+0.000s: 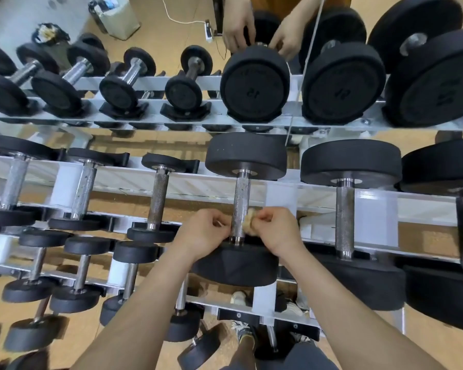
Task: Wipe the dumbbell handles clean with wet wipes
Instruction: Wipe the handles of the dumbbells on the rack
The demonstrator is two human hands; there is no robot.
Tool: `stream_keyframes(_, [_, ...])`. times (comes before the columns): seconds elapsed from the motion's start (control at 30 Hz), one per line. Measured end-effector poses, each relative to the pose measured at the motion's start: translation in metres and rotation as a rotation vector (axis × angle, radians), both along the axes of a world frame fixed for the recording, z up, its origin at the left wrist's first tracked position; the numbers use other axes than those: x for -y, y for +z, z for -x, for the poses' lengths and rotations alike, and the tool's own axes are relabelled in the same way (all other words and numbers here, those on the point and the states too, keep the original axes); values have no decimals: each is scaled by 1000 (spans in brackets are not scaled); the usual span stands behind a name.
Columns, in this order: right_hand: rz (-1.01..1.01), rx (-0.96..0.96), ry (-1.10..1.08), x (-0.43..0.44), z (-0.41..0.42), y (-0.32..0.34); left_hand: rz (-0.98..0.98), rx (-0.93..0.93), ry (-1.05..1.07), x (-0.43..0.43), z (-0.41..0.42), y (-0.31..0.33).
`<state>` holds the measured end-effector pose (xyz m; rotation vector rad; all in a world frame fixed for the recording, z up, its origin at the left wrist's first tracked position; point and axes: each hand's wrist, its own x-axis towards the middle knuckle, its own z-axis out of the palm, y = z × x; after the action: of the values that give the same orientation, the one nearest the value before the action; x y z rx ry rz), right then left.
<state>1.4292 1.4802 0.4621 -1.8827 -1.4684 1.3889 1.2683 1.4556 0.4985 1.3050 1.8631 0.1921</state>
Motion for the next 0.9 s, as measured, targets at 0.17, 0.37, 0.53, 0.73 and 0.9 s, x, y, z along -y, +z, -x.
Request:
stream_keyframes(0.17, [-39, -112, -57, -2, 17, -5, -89, 188, 1, -5, -7, -4])
stream_keyframes(0.37, [131, -408, -173, -3, 10, -1, -140, 122, 33, -11, 2, -16])
stream_keyframes(0.53, [52, -476, -540, -21, 25, -12, -385, -36, 317, -48, -12, -14])
stream_keyframes(0.73, [-71, -411, -658, -32, 39, -9, -504, -133, 267, -52, -32, -23])
stream_keyframes(0.9, [-87, -443, -589, -31, 35, -6, -590, -248, -6, -42, -34, -26])
